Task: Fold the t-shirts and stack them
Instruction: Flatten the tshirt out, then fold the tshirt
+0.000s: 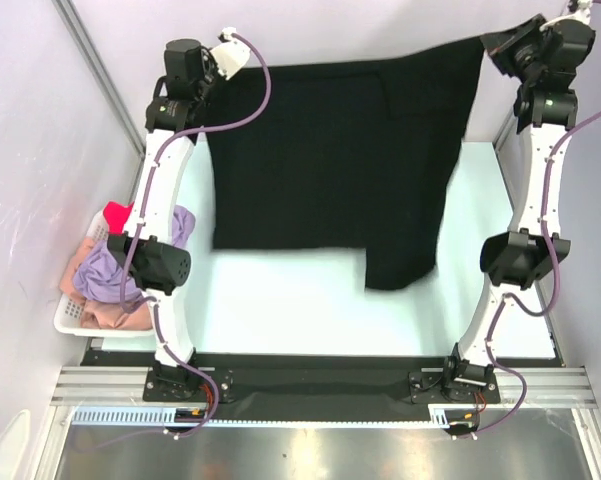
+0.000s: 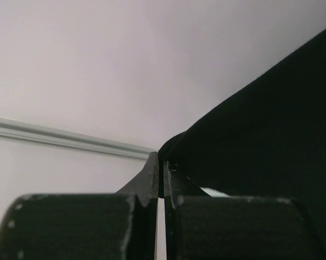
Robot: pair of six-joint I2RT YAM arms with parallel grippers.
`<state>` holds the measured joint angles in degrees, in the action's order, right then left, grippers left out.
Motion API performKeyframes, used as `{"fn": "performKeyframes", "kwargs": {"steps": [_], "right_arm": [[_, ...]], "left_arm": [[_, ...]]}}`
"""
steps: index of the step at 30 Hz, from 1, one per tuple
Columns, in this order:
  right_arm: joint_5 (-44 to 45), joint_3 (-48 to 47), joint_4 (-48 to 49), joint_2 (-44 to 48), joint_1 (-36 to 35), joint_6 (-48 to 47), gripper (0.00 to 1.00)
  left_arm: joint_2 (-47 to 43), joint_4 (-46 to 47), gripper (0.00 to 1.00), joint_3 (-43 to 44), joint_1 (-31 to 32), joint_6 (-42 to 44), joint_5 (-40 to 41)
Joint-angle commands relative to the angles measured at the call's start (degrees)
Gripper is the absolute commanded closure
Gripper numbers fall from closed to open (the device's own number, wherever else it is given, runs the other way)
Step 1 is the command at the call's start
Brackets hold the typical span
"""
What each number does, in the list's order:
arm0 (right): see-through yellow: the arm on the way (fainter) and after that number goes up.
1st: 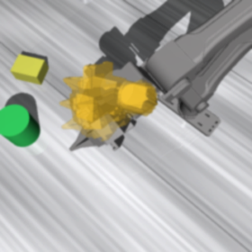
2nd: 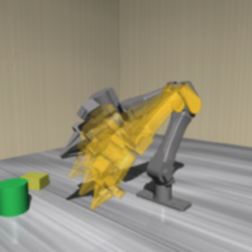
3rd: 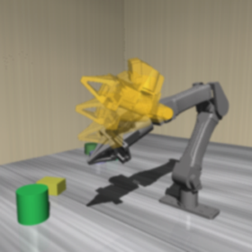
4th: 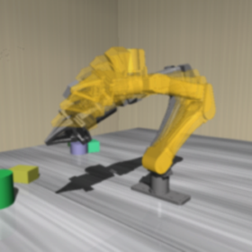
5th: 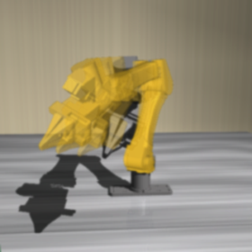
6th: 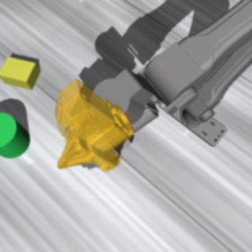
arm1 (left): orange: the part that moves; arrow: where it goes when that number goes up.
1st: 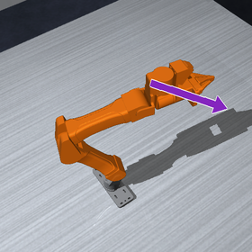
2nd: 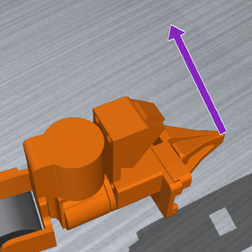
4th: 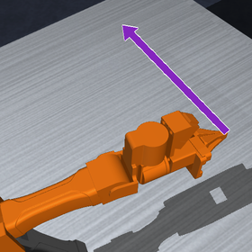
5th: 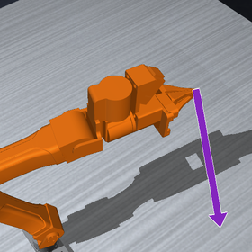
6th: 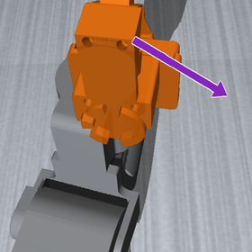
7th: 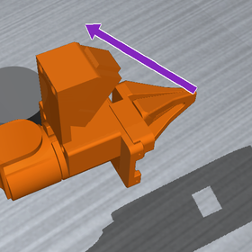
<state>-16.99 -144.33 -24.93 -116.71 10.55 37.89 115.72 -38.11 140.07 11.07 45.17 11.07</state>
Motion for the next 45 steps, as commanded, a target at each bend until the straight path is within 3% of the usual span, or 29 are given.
{"fn": "performKeyframes", "kwargs": {"steps": [1, 4, 7, 11, 14, 19, 25, 29, 33, 39, 41, 45], "right_arm": [[-0.2, -10.3, 13.7, 0.6, 2.5, 8.9, 1.0], [2.8, -6.6, 19.4, 3.7, 3.0, 9.3, 1.0], [3.3, -6.1, 18.8, 4.6, 3.3, 8.0, 1.0], [0.0, 0.8, 15.0, 8.8, 3.4, 5.5, 1.0], [-1.2, 14.5, 12.6, 16.3, 3.7, 3.5, 1.0], [-0.7, 45.5, 11.8, 32.5, 4.8, 0.3, 1.0], [-3.4, 73.9, 4.1, 51.3, 8.8, -0.9, 1.0], [-4.3, 92.1, -2.6, 58.8, 9.1, -2.7, 1.0], [-4.5, 103.0, -6.6, 65.3, 9.4, -2.5, 1.0], [-3.7, 109.7, -11.7, 74.3, 9.9, -2.5, 1.0], [-3.3, 110.6, -9.3, 74.0, 9.9, -2.3, 1.0], [-3.6, 110.1, 0.3, 63.9, 9.2, -2.6, 1.0]], "left_arm": [[-3.8, 14.8, 1.0, 4.7, -1.1, 3.5, 4.6], [-5.8, 17.3, 1.0, 4.6, -1.1, 4.5, 3.3], [-7.5, 17.7, 1.0, 2.5, -0.8, 6.2, 3.9], [-13.5, 20.3, 0.99, -12.4, 0.4, 10.3, 4.6], [-19.0, 19.7, 1.0, -24.6, 0.7, 9.1, 3.4], [-29.0, 18.0, 1.0, -44.9, 0.7, 8.2, 2.4], [-41.2, 8.3, 1.0, -65.7, 0.7, 7.5, -0.8], [-43.6, -0.3, 1.0, -76.0, 0.8, 2.5, -5.5], [-46.0, 0.6, 1.0, -88.4, 0.9, 0.6, -6.8], [-46.8, -2.1, 1.0, -96.1, 1.3, -0.8, -6.9], [-46.6, 0.0, 1.0, -96.4, 1.3, -0.6, -7.3], [-40.1, 5.1, 1.0, -91.3, 1.2, -2.4, -5.5]]}}
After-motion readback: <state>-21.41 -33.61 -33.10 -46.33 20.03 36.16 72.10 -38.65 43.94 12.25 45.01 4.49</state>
